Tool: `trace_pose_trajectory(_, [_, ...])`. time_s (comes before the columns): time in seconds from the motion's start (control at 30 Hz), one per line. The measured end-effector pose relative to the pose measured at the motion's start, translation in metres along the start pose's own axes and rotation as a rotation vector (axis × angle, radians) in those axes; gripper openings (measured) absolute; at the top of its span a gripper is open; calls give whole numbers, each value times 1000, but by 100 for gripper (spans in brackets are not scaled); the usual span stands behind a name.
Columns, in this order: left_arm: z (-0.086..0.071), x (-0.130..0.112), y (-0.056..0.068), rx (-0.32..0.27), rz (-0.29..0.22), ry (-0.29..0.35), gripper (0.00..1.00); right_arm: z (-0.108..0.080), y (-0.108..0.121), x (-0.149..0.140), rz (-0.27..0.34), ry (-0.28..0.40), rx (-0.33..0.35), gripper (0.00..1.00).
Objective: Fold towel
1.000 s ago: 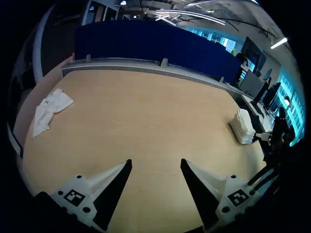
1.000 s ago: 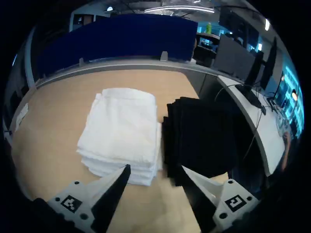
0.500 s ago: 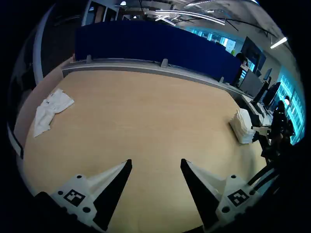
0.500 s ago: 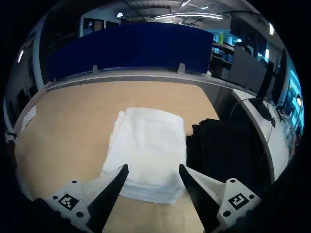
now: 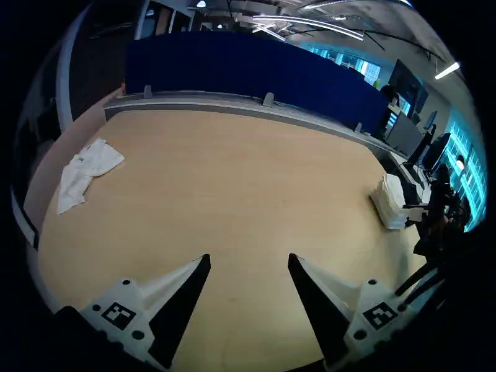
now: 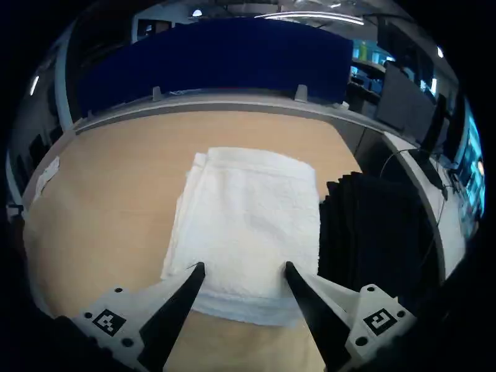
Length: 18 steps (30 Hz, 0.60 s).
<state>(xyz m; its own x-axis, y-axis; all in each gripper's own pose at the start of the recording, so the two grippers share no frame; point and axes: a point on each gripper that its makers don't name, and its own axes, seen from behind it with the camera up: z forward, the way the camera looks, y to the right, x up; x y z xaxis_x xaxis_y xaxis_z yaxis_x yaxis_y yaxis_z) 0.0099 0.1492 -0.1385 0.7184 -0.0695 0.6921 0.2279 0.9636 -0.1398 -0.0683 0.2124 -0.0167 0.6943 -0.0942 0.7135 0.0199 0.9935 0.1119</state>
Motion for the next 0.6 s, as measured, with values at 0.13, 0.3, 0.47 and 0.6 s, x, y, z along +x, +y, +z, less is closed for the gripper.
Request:
trace_pose_trajectory(0.13, [1,2,1,-5,-2,2,93,-8,2,24,-10,42,-8,100])
trace_pose_trajectory(0.3, [1,3,2,-7,-4,2,93,-7,6,59,-12,93,-14,100])
trace_pose_trajectory(0.47, [-3,2,0,2,-2,2,93,8,11,86,1,115,-18,100])
trace_pose_trajectory(0.6, [-8,0,-6,17,-9,3,93,27,11,92,12,101,-10,100])
